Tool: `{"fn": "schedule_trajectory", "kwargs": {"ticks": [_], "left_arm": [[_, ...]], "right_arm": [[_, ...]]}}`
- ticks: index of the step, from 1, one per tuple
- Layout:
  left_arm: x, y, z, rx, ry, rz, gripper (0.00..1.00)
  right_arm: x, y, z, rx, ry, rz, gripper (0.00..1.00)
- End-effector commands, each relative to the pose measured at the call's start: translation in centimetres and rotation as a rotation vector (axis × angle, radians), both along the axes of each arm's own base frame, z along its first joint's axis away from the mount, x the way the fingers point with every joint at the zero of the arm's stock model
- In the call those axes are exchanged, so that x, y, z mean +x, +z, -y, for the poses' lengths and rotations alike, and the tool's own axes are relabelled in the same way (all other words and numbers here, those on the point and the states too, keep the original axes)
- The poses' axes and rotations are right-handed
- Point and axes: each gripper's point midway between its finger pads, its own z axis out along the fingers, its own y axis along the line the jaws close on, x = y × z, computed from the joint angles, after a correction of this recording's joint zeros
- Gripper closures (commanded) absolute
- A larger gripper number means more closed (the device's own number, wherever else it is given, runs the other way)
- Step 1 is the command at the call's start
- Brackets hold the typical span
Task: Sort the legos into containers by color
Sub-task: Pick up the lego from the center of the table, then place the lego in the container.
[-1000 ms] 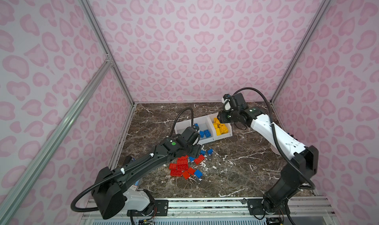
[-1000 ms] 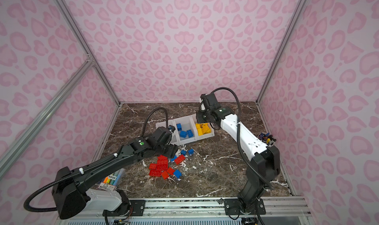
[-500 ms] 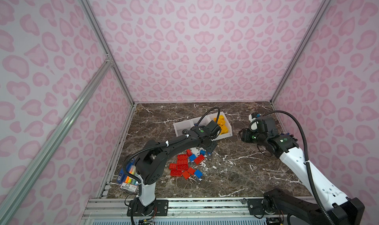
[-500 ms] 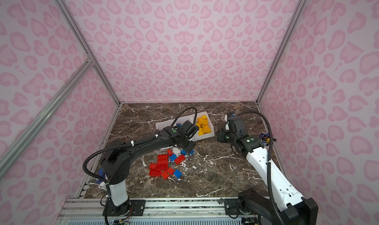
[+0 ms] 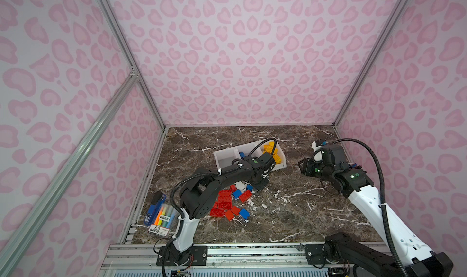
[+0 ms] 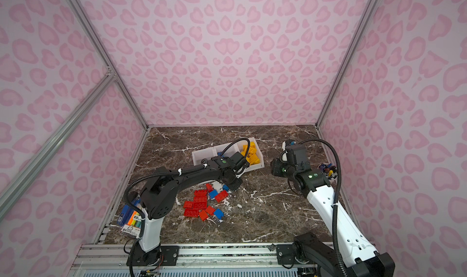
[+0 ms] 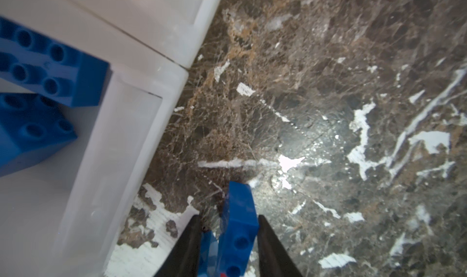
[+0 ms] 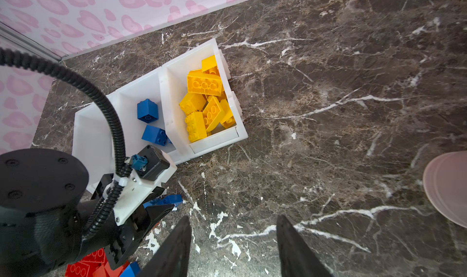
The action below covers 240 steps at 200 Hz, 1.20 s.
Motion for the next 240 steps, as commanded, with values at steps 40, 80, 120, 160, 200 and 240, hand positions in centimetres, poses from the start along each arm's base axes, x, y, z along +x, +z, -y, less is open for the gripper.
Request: {"fn": "schedule_trajectory", "kwargs": {"ticks": [40, 80, 120, 160, 200, 240], "left_arm": [[0.0, 0.6, 0.5, -0.004, -0.024, -0.012, 0.95], [1.0, 4.7, 0.8, -0.056, 0.007, 0.067, 0.96], [6.2, 10.4, -1.5, -0.105, 0.129, 0.216, 0.94], [10.6, 9.8, -2.9, -0.098, 0.210, 0.212, 0.86], [12.2, 10.8, -2.6, -0.112, 0.255, 0.239, 0.48], [12.0, 13.6, -5.4, -0.136, 0.341, 0.304, 0.38]], "right_arm": [[-0.2, -0.1, 0.1, 0.009, -0.006, -0.003, 0.46], [-0.1, 0.3, 0.2, 0.014, -0.009, 0.006, 0.47], [-0.2, 0.5, 0.0, 0.022, -0.002, 0.008, 0.47], [-0.4, 0.5, -0.2, 0.044, 0.001, 0.012, 0.48], [-0.9, 0.3, -0.6, 0.041, 0.028, -0.010, 0.46], [-1.5, -1.3, -2.7, -0.017, 0.112, -0.056, 0.43]]}}
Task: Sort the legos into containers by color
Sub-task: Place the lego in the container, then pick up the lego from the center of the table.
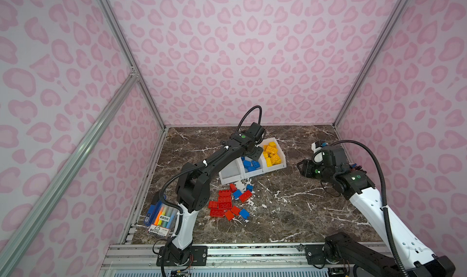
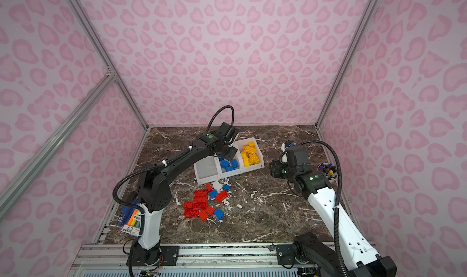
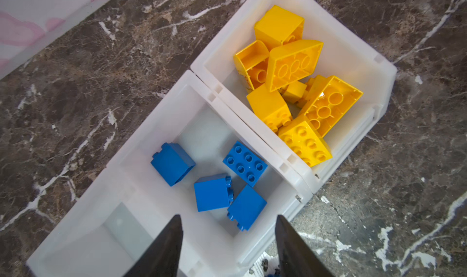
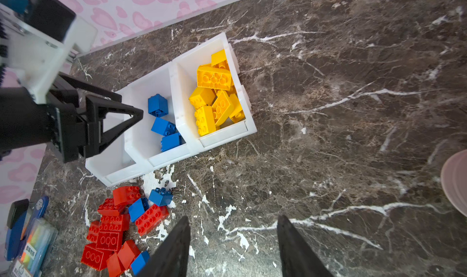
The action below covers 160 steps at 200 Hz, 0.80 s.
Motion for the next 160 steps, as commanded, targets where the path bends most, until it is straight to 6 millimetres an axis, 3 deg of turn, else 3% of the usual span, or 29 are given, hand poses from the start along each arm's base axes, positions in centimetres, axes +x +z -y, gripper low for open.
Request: {"fn": "schedule_trajectory", "kwargs": {"ticks": [1, 19, 63, 67, 88, 114, 160], "left_arm": [[0.0, 1.8, -2.0, -0.020, 0.075, 0.042, 0.38], [-1.1, 2.7, -4.2, -0.065, 0.129, 0.058, 0.37], [-5.7, 4.6, -10.5, -0.154, 0.266, 0.097, 0.34], [-6.6, 3.4, -11.2, -0.135, 0.277, 0.078, 0.34], [-9.1, 3.1, -14.4, -0.119, 0.344, 0.084, 0.33], [-11.7, 2.9, -17.2, -0.137, 0.423, 0.096, 0.31], [-14.0, 3.3, -19.1, -0.194, 0.480, 0.122, 0.29]], "right_arm": [[-0.6, -1.2, -1.3, -0.049, 0.064, -0.035, 0.43], [-0.9, -2.7, -3.7, -0.086, 0.139, -0.059, 0.43], [-1.3, -7.8, -12.4, -0.151, 0.389, -0.135, 0.44], [-1.3, -8.4, -13.1, -0.158, 0.410, -0.150, 0.44], [-0.5, -10.8, -16.1, -0.209, 0.500, -0.205, 0.46], [0.6, -13.3, -19.0, -0.266, 0.589, -0.236, 0.47], [0.4, -16.4, -21.5, -0.329, 0.682, -0.292, 0.51]]}}
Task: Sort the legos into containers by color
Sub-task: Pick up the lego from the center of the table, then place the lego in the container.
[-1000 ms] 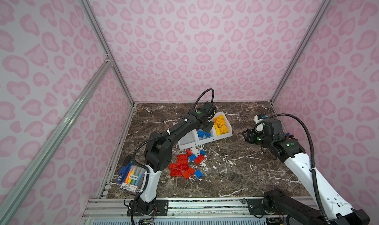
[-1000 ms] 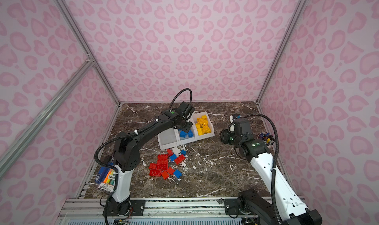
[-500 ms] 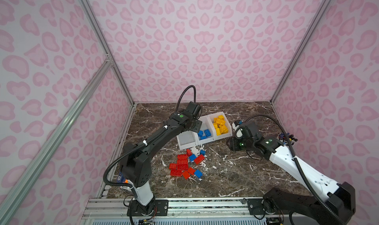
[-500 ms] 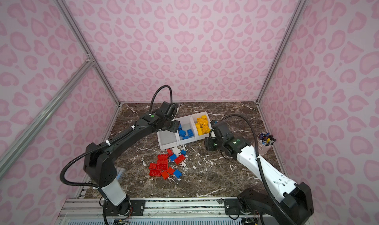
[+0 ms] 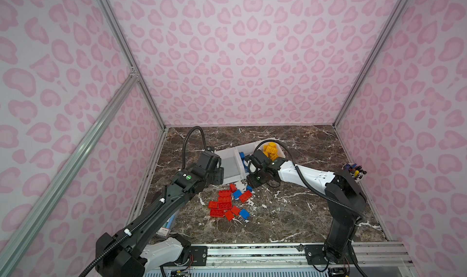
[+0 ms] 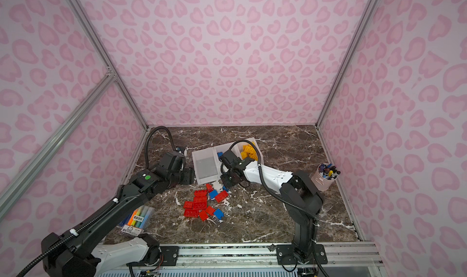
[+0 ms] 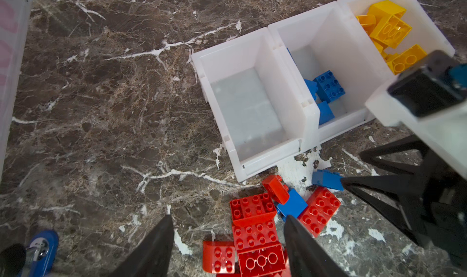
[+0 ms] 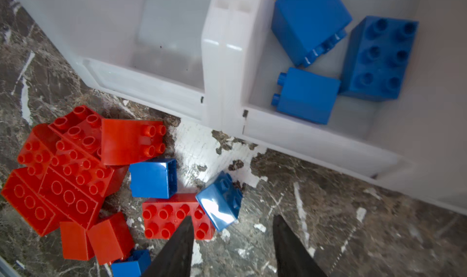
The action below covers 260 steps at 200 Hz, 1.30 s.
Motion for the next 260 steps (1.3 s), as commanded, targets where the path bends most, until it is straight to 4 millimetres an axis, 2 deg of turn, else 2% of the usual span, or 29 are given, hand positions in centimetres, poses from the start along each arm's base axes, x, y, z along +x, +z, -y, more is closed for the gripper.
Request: {"fn": "schedule_trajectory", "kwargs": {"ticks": [1, 51, 97, 127, 156, 181, 186, 188, 192, 207, 232, 260], "left_arm": [[-0.6, -0.1, -1.0, -0.019, 0.059, 0.005, 0.29], [-1.2, -0.8, -1.3, -0.015, 0.065, -0.016, 0.29], [-1.2, -0.8, -1.3, -0.012, 0.066, -0.015, 0.29], [-1.2, -0.9, -1.4, -0.009, 0.067, -0.018, 0.29], [-1.2, -0.9, -1.5, -0.004, 0.070, -0.016, 0.29], [-1.3, -0.9, -1.7, -0.003, 0.075, -0.011, 0.29], [-1.3, -0.9, -1.7, -0.005, 0.077, -0.010, 0.29], [-1.3, -1.0, -1.7, -0.005, 0.076, -0.010, 0.29], [-1.4, -0.9, -1.7, -0.007, 0.076, -0.010, 0.29], [-1.4, -0.9, -1.6, -0.013, 0.075, -0.008, 0.29], [-1.6, -1.0, -1.6, -0.023, 0.073, -0.012, 0.29], [-1.8, -1.0, -1.4, -0.039, 0.068, -0.014, 0.29]], "right_arm": [[-0.7, -1.5, -0.5, -0.042, 0.062, -0.026, 0.51], [-0.6, -3.4, 0.0, -0.093, 0.056, -0.044, 0.54], [-0.8, -4.4, 0.2, -0.109, 0.057, -0.063, 0.66], [-0.5, -3.5, 0.1, -0.103, 0.052, -0.044, 0.73], [0.4, -0.9, 0.3, -0.089, 0.051, -0.003, 0.76], [2.5, 2.8, 0.8, -0.052, 0.023, 0.058, 0.76], [2.9, 3.0, 1.1, -0.054, 0.015, 0.063, 0.76], [3.6, 4.0, 0.9, -0.040, 0.010, 0.085, 0.75], [4.2, 4.7, 0.8, -0.031, 0.003, 0.099, 0.76], [6.3, 5.8, 1.4, -0.032, -0.030, 0.121, 0.76], [9.6, 5.7, 1.6, -0.045, -0.075, 0.121, 0.76], [12.6, 3.6, 1.2, -0.107, -0.099, 0.108, 0.74]]}}
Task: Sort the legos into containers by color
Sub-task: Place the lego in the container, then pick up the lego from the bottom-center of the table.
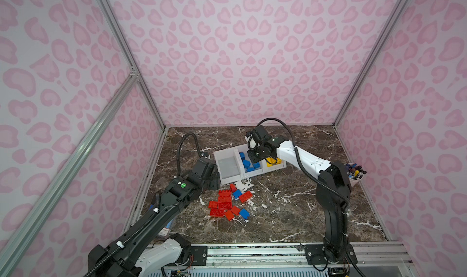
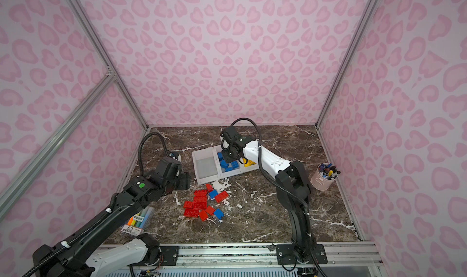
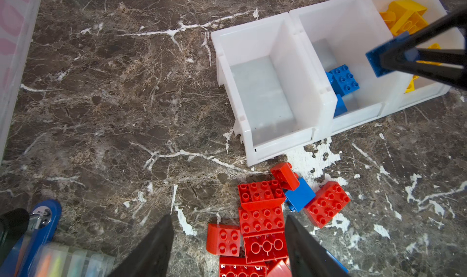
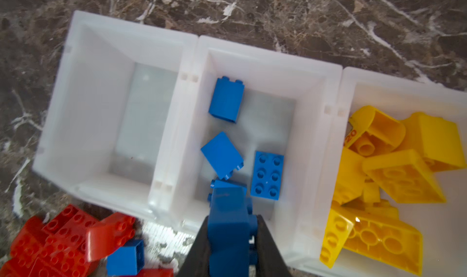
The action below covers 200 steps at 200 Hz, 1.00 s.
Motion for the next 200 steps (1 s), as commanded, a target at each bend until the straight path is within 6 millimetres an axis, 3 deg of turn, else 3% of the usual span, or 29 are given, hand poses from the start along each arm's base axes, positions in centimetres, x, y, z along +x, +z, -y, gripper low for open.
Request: {"fn": "schedule_trajectory", "kwargs": {"ticks": [1, 20, 50, 92, 152, 180, 200], "left_arm": [[-0.2, 0.0, 0.1, -0.022, 0.007, 0.000, 0.29], [-0.4, -0.1, 0.0, -0.029, 0.009, -0.003, 0.29], [-0.7, -0.3, 0.0, -0.037, 0.011, -0.006, 0.29], [-0.9, -0.4, 0.6, -0.058, -0.019, -0.021, 0.29], [-2.4, -3.1, 2.8, -0.105, -0.091, -0.112, 0.28], [-2.9, -3.9, 3.6, -0.076, -0.114, -0.130, 0.28], [-2.7, -3.7, 3.1, -0.072, -0.072, -0.118, 0.27]], "right_arm": [[1.0, -2.2, 0.3, -0.085, -0.009, -0.042, 0.73], [2.4, -2.9, 0.1, -0.117, -0.032, -0.042, 0.67], [3.3, -1.5, -0.5, -0.089, -0.046, -0.013, 0.56], [1.8, 1.0, 0.3, -0.070, -0.051, 0.000, 0.50], [-6.7, 2.8, 2.3, 0.078, -0.049, -0.014, 0.50], [-12.8, 1.0, 1.7, 0.070, 0.034, -0.053, 0.49], [-16.6, -0.6, 0.6, 0.054, 0.097, -0.078, 0.48]]}}
